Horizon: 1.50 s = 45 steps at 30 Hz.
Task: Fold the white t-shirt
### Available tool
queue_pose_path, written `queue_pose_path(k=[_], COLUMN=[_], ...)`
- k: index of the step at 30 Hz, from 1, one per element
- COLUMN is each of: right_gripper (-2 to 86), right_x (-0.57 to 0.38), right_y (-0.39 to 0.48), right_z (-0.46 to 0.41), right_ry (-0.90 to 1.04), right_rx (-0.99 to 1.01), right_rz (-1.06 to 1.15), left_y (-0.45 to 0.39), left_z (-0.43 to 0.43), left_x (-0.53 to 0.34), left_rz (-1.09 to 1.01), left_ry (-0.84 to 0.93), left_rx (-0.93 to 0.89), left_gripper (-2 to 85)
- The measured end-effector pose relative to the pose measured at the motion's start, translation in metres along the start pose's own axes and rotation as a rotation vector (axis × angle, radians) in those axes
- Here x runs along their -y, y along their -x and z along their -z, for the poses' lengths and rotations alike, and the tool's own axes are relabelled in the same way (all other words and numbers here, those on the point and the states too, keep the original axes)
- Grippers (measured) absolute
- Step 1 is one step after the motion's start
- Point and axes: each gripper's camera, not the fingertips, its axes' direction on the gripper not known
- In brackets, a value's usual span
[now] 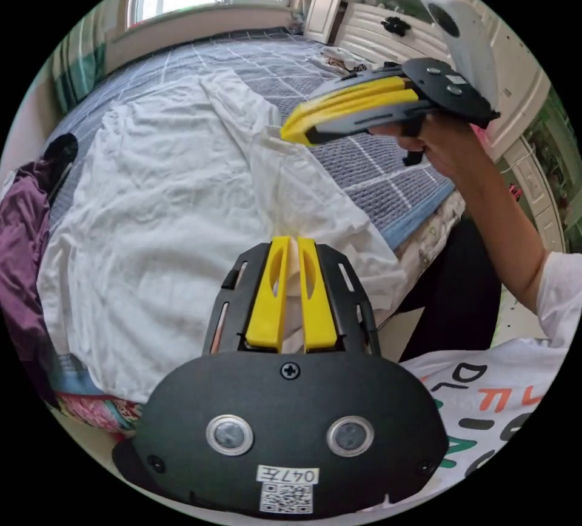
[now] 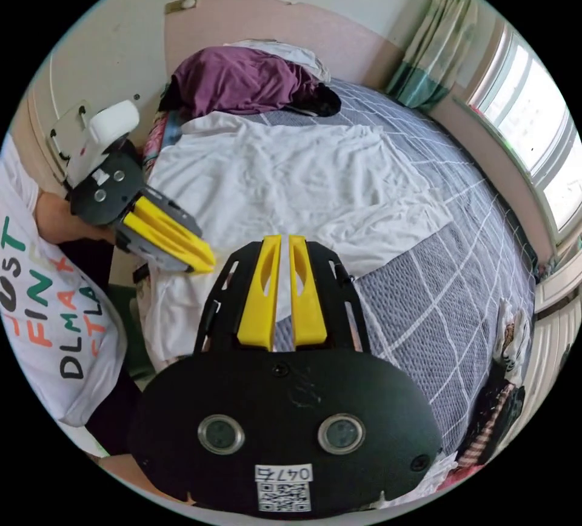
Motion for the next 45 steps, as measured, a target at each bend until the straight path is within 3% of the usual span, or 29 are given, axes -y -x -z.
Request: queue_pose_path(k=[3, 6, 9, 11, 15, 21, 23, 25, 28, 32, 37, 42, 45], right_gripper=[0.0, 0.1, 0.5, 1.4, 2.6, 3.1, 2.5, 2.6, 3.6, 4.4, 1.6, 0.1, 0.1], right_x=[0.019, 0.026, 0.035, 0.065, 0.145, 0.282, 0.314, 0.327, 0.340, 0.354, 0.365, 0.374, 0.380], right_y=[-0.010, -0.021, -0.028, -0.028, -0.048, -0.118, -0.121, -0.099, -0.041, 0.007, 0.024, 0.005, -0.028], right_z=[-0.018, -0.069, -0.060, -0.030, -0.032, -0.110, -0.133, -0.137, -0.154, -0.194, -0.228, -0.213, -0.210], right_ry=[-0.007, 0.203, 0.107, -0.061, -0.096, -0.021, -0.063, -0.152, -0.062, 0.129, 0.280, 0.159, 0.055], right_rx=[-0.002, 0.055, 0.076, 0.025, 0.030, 0.042, 0.169, 0.337, 0.515, 0.462, 0.396, 0.342, 0.377], right_rz=[-0.012, -0.023, -0.076, -0.014, 0.086, 0.009, 0.015, 0.169, 0.454, 0.686, 0.816, 0.787, 0.622], left_y=[0.009, 0.037, 0.079, 0.099, 0.126, 0.137, 0.141, 0.148, 0.157, 0.163, 0.184, 0.208, 0.216], left_z=[0.030, 0.073, 0.109, 0.119, 0.118, 0.121, 0.130, 0.139, 0.150, 0.158, 0.169, 0.176, 0.180], left_x=[-0.015, -0.037, -0.070, -0.089, -0.112, -0.102, -0.103, -0.105, -0.110, -0.109, -0.090, -0.084, -0.077], left_rz=[0.052, 0.163, 0.329, 0.414, 0.527, 0.511, 0.510, 0.515, 0.531, 0.528, 0.432, 0.429, 0.425], left_ry=[-0.124, -0.204, -0.229, -0.234, -0.192, -0.173, -0.207, -0.245, -0.295, -0.250, -0.147, -0.202, -0.188], left_rx=[0.012, 0.134, 0.233, 0.203, 0.205, 0.281, 0.282, 0.258, 0.219, 0.285, 0.241, 0.143, 0.149], left_gripper=[2.4, 4.5, 6.9, 10.0, 13.8, 15.5, 15.5, 15.4, 14.6, 13.9, 14.4, 15.2, 15.6])
